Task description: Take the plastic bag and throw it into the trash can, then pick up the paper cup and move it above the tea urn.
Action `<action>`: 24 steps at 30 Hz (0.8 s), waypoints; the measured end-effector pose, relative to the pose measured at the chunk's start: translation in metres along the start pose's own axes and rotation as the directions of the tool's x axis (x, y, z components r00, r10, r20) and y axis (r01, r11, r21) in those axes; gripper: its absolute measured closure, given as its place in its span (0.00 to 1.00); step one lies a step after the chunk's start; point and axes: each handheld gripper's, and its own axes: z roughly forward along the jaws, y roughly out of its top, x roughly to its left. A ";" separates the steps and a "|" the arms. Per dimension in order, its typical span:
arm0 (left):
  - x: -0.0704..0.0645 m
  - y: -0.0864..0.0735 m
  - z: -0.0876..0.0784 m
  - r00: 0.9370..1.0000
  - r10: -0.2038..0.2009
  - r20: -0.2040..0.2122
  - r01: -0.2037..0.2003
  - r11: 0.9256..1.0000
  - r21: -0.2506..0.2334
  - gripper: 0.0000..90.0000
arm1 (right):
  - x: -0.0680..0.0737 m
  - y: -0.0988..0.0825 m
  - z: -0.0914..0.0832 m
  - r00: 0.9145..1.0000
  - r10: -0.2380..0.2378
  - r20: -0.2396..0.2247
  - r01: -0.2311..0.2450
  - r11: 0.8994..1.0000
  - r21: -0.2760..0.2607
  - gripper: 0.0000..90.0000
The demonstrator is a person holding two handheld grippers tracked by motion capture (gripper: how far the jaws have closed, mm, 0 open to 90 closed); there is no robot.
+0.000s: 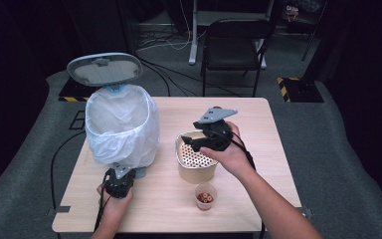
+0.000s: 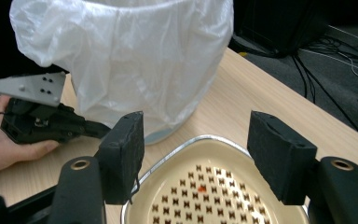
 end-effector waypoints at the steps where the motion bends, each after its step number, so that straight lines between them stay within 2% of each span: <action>1: 0.000 0.000 0.000 1.000 0.002 0.000 -0.002 1.000 0.000 1.00 | -0.001 -0.004 -0.001 1.000 0.003 0.001 -0.003 1.000 -0.003 0.40; 2: -0.001 0.000 0.000 1.000 -0.009 -0.003 0.009 1.000 -0.001 1.00 | -0.002 -0.008 -0.003 1.000 0.011 0.003 -0.011 1.000 0.001 0.40; 5: 0.000 0.000 0.000 1.000 0.005 -0.003 -0.005 1.000 0.000 1.00 | -0.005 -0.019 -0.008 1.000 0.027 0.014 -0.027 1.000 0.000 0.39; 11: 0.000 0.000 0.000 1.000 0.003 -0.002 -0.003 1.000 -0.001 1.00 | -0.010 -0.040 -0.015 0.998 0.064 0.018 -0.064 0.998 -0.010 0.39; 16: 0.000 0.000 0.000 1.000 0.002 -0.005 -0.002 1.000 -0.001 1.00 | -0.010 -0.055 -0.014 0.998 0.069 0.017 -0.069 0.998 0.005 0.39; 17: -0.001 0.000 0.000 1.000 -0.011 -0.004 0.011 1.000 -0.002 1.00 | -0.009 -0.059 -0.014 0.997 0.070 0.017 -0.070 0.998 0.005 0.39; 20: 0.000 0.000 0.000 1.000 0.000 0.001 0.000 1.000 0.000 1.00 | -0.008 -0.065 -0.014 0.998 0.065 0.018 -0.065 0.998 0.006 0.39; 22: 0.002 0.001 -0.001 0.999 0.036 -0.012 -0.036 0.999 0.004 1.00 | -0.005 -0.070 -0.015 0.998 0.058 0.017 -0.058 0.998 0.005 0.39; 24: 0.001 0.001 0.000 0.999 0.040 -0.018 -0.040 0.999 -0.001 1.00 | -0.003 -0.073 -0.017 0.999 0.053 0.015 -0.053 0.999 0.003 0.39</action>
